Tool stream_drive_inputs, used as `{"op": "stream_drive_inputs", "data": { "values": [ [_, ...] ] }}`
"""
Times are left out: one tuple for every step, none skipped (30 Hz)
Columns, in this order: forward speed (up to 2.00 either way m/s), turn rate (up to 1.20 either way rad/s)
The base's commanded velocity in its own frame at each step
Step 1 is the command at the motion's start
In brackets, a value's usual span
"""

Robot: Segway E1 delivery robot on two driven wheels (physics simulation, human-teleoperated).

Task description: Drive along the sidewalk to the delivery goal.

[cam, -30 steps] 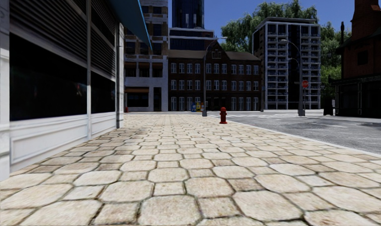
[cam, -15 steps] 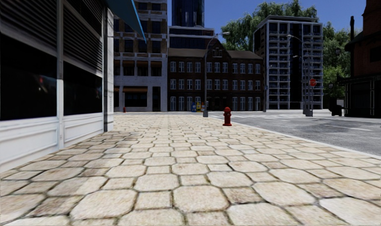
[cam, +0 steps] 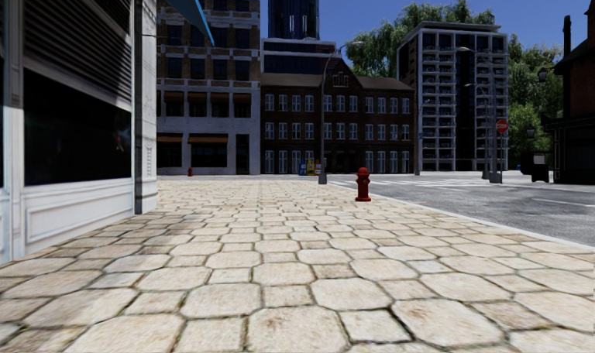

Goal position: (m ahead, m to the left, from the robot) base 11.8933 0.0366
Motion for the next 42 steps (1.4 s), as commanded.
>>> {"op": "stream_drive_inputs", "data": {
  "values": [
    [2.0,0.0],
    [2.0,0.0],
    [2.0,0.0],
    [2.0,0.0],
    [2.0,0.0],
    [2.0,0.0],
    [2.0,0.0],
    [2.0,0.0],
    [2.0,0.0],
    [2.0,0.0],
    [2.0,0.0],
    [2.0,0.0],
    [2.0,0.0],
    [2.0,0.0],
    [2.0,0.0],
    [2.0,0.0],
    [2.0,0.0],
    [2.0,0.0],
    [2.0,0.0],
    [2.0,0.0],
    [2.0,0.0],
    [2.0,0.0],
    [2.0,0.0],
    [2.0,0.0],
    [2.0,0.0],
    [2.0,0.0],
    [2.0,0.0],
    [2.0,0.0],
    [2.0,0.0],
    [2.0,0.0],
    [2.0,0.0],
    [2.0,0.0],
    [2.0,0.0],
    [2.0,0.0],
    [2.0,0.0],
    [2.0,0.0],
    [2.0,0.0],
    [2.0,0.0],
    [2.0,0.0],
    [2.0,0.0],
    [2.0,0.0],
    [2.0,0.0]
  ]
}}
